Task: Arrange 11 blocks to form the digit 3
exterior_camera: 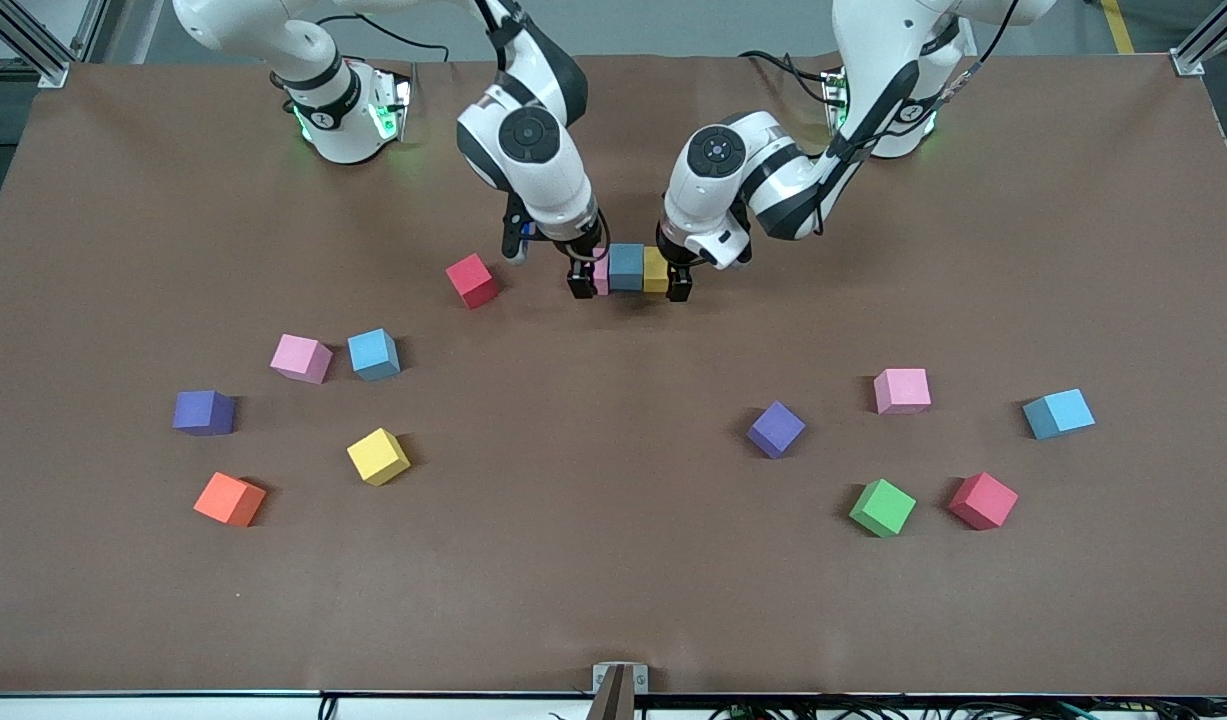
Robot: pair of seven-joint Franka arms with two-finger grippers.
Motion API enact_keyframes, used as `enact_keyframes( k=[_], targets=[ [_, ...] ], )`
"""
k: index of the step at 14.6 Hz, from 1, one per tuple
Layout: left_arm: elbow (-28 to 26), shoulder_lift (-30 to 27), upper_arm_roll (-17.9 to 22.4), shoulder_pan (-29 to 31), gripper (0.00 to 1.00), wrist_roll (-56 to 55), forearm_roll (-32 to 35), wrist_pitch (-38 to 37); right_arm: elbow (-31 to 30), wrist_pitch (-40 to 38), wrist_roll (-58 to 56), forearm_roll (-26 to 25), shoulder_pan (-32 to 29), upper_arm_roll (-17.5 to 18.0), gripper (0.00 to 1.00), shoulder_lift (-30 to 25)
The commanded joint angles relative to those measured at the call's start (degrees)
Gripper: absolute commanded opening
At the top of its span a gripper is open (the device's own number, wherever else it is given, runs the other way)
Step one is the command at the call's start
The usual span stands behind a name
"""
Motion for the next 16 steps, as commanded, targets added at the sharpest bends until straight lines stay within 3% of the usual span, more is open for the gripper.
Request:
enact_keyframes(
  k=[1, 3, 5, 9, 16],
  targets=[
    [2.3, -4.2, 0.0, 1.3, 1.0, 1.9, 1.0, -5.7, -1.5, -0.7, 0.3, -0.7, -1.9, 0.5, 1.0, -2.8],
    [2.5, -7.6, -0.3, 1.9, 1.0, 2.5, 0.9, -8.7, -0.4, -1.5, -2.7, -2.2, -4.2, 0.4, 1.0, -2.9],
    [5.0, -10.3, -0.3, 1.9, 1.0, 4.8, 0.9, -14.3, -0.2, -3.9, -8.7, -7.9, -7.8, 0.4, 1.0, -2.9],
    [19.5, -10.2, 0.2, 5.3, 1.0, 17.4, 0.7, -31.7, 0.1, -4.7, -25.4, -17.9, -15.5, 0.4, 1.0, -2.9],
    [29.8, -8.8, 0.4, 17.2, 1.0, 48.7, 1.0, -38.5, 0.7, -4.0, -64.5, -18.1, -27.1, 0.4, 1.0, -1.8]
  ],
)
